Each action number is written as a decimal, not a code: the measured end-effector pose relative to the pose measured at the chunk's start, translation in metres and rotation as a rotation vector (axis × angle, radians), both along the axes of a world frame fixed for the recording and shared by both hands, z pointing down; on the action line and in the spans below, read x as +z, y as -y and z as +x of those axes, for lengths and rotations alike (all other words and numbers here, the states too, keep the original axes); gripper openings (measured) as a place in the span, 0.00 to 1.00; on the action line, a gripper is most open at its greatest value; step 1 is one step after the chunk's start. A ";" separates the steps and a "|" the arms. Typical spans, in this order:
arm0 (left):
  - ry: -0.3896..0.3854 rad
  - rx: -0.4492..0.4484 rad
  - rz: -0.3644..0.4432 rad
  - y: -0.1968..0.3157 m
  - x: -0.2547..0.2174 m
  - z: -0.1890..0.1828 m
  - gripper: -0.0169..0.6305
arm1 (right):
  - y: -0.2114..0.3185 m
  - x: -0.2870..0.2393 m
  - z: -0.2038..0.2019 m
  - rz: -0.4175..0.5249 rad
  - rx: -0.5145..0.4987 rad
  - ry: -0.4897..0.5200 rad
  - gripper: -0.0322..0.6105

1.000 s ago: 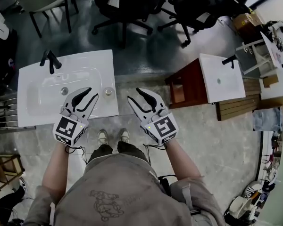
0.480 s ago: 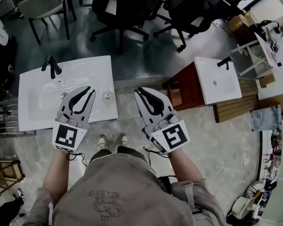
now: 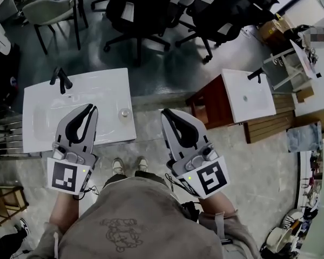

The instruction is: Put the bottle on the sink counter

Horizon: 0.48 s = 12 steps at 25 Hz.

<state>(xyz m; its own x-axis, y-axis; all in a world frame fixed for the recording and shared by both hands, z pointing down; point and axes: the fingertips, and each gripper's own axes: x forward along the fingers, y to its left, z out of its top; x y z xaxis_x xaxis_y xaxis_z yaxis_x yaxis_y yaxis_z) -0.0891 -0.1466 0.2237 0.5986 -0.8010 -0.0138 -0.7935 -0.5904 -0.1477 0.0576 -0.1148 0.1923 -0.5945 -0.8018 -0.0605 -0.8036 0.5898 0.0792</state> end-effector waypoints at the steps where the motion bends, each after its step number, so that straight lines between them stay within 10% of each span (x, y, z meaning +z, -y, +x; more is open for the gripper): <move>1: -0.008 0.003 0.001 -0.002 -0.003 -0.001 0.08 | -0.004 -0.004 -0.001 0.008 -0.004 0.003 0.11; 12: 0.066 -0.037 0.006 -0.009 0.018 0.001 0.07 | -0.005 0.005 -0.014 -0.010 -0.014 -0.001 0.10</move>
<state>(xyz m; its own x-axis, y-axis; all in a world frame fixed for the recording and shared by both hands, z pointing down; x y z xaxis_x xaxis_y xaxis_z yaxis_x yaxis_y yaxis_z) -0.0883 -0.1379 0.2419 0.5681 -0.8227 0.0199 -0.8033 -0.5597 -0.2036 0.0439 -0.1096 0.1975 -0.6059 -0.7938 -0.0523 -0.7951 0.6019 0.0743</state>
